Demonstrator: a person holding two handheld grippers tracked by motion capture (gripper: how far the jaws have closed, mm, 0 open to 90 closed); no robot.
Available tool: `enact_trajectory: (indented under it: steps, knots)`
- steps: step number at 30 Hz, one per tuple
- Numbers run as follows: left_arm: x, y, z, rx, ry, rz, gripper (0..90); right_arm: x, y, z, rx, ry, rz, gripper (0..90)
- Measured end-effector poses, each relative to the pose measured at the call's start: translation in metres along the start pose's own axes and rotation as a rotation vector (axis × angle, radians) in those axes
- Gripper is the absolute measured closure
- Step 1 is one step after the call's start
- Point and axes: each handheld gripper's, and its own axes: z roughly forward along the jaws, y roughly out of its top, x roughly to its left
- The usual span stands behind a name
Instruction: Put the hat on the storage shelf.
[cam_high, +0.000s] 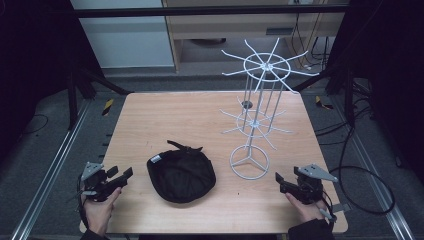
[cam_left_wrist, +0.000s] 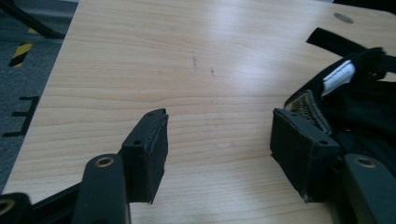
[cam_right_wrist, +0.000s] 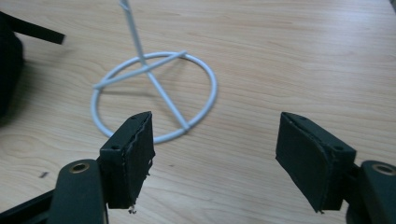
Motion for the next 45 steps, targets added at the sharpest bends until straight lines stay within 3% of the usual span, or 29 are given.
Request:
enact_trajectory:
  steps: [15,28,33,45]
  knots:
    - [-0.031,-0.002,-0.003,-0.003,-0.069,0.087,39.5,0.055,0.004,0.002,-0.018,0.183,-0.015,35.9]
    - [-0.046,-0.001,-0.004,-0.001,-0.083,0.120,44.8,0.090,0.014,0.013,-0.034,0.253,-0.062,39.3]
    - [-0.052,-0.002,0.000,0.016,-0.097,0.141,46.7,0.109,0.021,0.020,-0.015,0.299,-0.092,41.5]
    - [-0.067,-0.005,0.021,0.086,-0.088,0.181,52.4,0.142,0.028,0.042,0.030,0.341,-0.130,45.9]
